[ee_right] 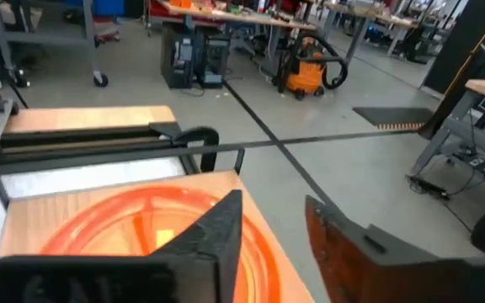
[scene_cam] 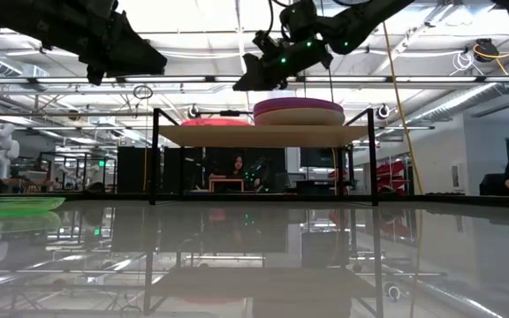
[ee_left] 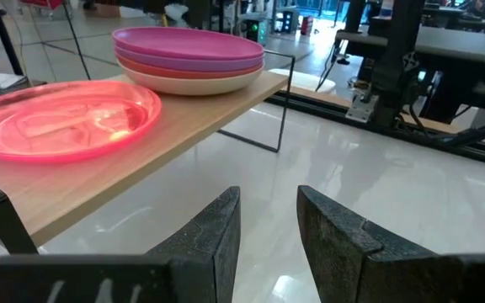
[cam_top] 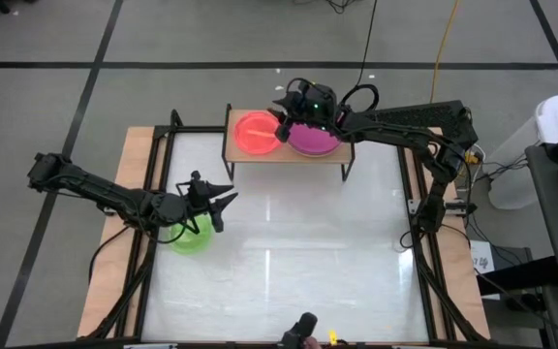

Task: Place and stack plates onto a shelf
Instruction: Stack the green transparent plate on top of the orange transparent plate on the shelf

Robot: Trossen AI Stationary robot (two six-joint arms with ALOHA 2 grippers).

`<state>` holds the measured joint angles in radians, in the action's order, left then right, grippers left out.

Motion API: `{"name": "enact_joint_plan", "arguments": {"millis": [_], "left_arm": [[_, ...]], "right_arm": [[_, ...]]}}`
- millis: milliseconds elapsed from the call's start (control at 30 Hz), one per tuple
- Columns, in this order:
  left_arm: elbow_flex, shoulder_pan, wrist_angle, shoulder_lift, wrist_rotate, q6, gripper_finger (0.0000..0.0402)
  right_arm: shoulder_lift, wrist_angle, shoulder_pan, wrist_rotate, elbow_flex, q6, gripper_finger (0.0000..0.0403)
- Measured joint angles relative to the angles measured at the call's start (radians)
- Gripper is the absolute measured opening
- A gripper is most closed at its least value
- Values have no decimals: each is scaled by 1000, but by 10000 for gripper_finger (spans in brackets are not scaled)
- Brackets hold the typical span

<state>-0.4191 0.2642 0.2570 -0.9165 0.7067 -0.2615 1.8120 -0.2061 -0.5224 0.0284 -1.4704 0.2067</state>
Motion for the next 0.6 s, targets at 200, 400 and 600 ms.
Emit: {"name": "enact_joint_plan", "arguments": {"millis": [200, 400, 600], "left_arm": [[0, 0, -31, 0, -20, -55, 124], [-22, -4, -234, 0, -36, -179, 124], [-152, 15, -618, -19, -55, -361, 124]], "right_arm": [[-139, 98, 47, 103, 1, 2, 150], [-353, 193, 164, 339, 68, -11, 153], [-564, 116, 305, 367, 353, 12, 153]]}}
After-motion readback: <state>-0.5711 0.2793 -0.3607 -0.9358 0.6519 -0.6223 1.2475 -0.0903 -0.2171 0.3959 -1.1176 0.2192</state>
